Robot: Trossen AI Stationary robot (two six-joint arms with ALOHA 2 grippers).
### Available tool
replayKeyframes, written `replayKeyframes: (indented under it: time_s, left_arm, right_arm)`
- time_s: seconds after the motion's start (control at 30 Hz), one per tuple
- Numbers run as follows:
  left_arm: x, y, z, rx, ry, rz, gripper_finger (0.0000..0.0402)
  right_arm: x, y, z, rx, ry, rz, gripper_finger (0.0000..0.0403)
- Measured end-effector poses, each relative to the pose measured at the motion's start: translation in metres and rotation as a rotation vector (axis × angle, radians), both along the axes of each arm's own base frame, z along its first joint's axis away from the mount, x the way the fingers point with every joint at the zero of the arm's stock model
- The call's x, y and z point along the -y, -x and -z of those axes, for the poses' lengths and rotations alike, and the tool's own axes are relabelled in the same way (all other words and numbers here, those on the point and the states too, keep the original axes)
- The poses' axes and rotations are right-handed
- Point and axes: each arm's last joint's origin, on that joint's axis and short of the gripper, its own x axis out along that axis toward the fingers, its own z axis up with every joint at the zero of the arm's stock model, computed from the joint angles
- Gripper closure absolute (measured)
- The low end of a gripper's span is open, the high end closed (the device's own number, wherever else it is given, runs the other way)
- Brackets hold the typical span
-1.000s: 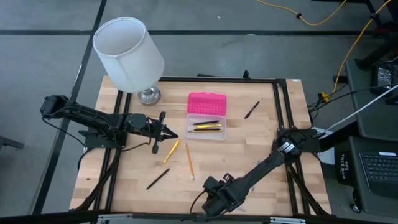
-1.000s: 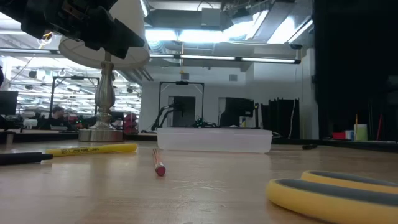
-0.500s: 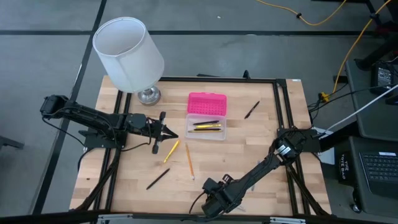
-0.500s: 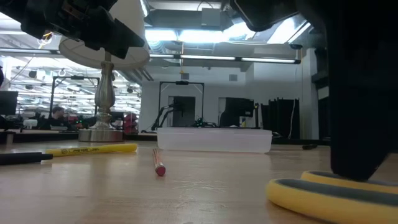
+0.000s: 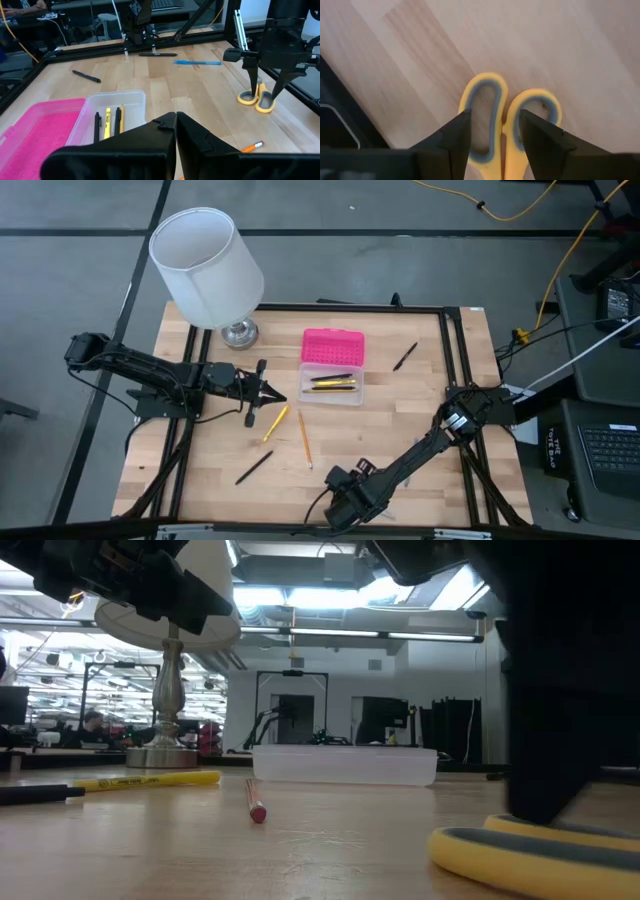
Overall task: Pick & place school supplies into a supply box
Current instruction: Put the yellow scissor into the pink supply box
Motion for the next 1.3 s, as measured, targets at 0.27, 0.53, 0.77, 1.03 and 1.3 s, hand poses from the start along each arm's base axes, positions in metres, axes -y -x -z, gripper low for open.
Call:
replayKeyframes:
  time_s: [0.27,0.53,0.77,1.03,1.3]
  left_arm:
    - [0.0,0.0,0.0,0.0,0.0,0.0,0.0396]
    - [0.0,0.0,0.0,0.0,0.0,0.0,0.0396]
    - [0.0,0.0,0.0,0.0,0.0,0.0,0.0396]
    - [0.0,0.0,0.0,0.0,0.0,0.0,0.0396]
    - [0.0,0.0,0.0,0.0,0.0,0.0,0.0396]
  right_arm:
    - [0.001,-0.001,0.0,-0.005,-0.01,0.005,0.0234]
    - [0.0,-0.001,0.0,-0.015,-0.027,0.014,0.0234]
    - [0.0,-0.002,0.016,-0.055,-0.015,0.002,0.0234]
    - [0.002,-0.005,0.021,-0.064,-0.012,0.008,0.0234]
    - [0.002,-0.005,0.023,-0.067,-0.012,0.01,0.0237]
